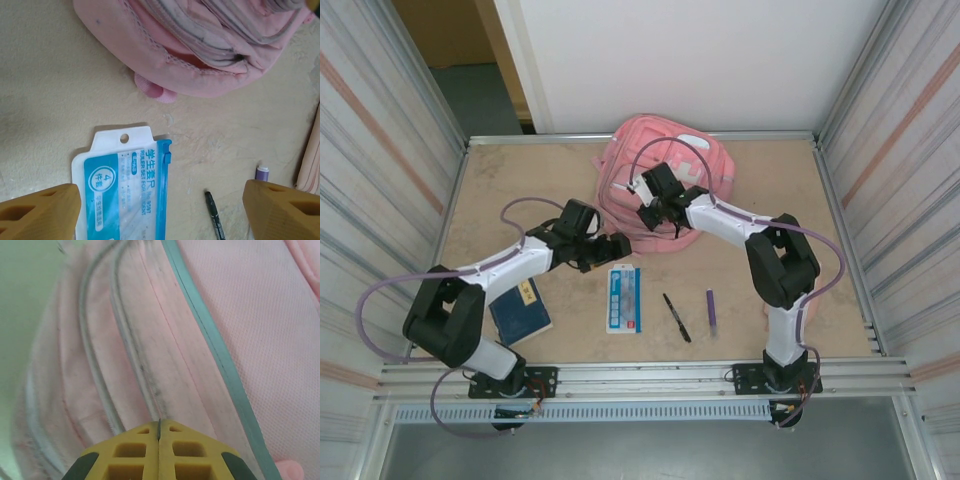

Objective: Pack the student bag

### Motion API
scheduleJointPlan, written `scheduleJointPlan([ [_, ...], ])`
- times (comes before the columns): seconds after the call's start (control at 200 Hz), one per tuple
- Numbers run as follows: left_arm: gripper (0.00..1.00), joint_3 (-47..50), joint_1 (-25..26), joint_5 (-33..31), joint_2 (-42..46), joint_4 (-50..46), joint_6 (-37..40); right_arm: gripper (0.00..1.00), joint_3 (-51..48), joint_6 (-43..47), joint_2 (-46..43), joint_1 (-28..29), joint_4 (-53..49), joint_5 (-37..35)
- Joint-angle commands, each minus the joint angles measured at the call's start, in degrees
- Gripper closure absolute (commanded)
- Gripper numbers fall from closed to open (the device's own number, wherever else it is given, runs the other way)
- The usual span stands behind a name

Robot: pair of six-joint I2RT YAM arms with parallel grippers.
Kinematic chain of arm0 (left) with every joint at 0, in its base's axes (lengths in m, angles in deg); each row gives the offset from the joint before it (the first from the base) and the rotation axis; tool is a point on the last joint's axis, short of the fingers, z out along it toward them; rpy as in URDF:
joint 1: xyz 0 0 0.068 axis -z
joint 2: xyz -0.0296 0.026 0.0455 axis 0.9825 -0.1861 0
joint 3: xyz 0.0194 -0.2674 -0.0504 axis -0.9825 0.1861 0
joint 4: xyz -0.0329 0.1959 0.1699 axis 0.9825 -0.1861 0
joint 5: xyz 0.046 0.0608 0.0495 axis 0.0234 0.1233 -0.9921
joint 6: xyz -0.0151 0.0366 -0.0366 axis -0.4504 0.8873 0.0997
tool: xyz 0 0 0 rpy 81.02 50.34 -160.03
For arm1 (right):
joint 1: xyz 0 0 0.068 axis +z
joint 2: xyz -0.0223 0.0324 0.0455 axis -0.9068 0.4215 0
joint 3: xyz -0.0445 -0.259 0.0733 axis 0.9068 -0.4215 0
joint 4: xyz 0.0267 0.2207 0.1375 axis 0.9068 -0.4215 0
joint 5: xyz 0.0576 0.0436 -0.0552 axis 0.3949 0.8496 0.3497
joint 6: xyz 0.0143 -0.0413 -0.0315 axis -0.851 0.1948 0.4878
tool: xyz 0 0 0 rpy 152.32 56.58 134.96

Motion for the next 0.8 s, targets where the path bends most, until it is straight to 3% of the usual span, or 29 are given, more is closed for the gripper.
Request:
scheduleJointPlan([
  [0.0, 0.15, -2.5, -1.1, 0.5, -1.8, 2.4, -1.2, 0.5, 0.4, -0.2, -4.3, -0.9, 0.4, 3.9],
  [0.045, 0.15, -2.8, -1.4, 0.3, -2.6, 3.0, -2.0, 0.36, 0.5, 1.2, -4.2, -1.3, -1.4, 3.2],
  [0.115, 0.16, -3.1, -1.9, 0.4, -4.5, 4.7, -3.1, 0.32, -0.2, 2.2, -3.9, -2.3, -3.1, 0.8],
  [0.236, 0.21, -5.4, -2.5, -0.4, -8.4, 5.4, -3.0, 0.31, -2.1, -0.5, -4.2, -5.2, -4.2, 4.2],
  [0.361, 0.32, -8.0, -2.5, -1.5, -12.6, 5.5, -2.9, 0.3, -3.3, -2.1, -4.7, -6.7, -5.4, 10.6],
  [0.606, 0.53, -14.4, -2.5, -4.2, -20.5, 1.8, -1.7, 0.3, 0.7, -0.2, -1.2, -6.7, -11.5, 11.8],
  [0.797, 0.63, -13.4, -2.4, -10.7, -19.2, -2.9, -3.3, 0.29, 0.8, -0.4, -1.5, -6.8, -12.5, 11.8],
])
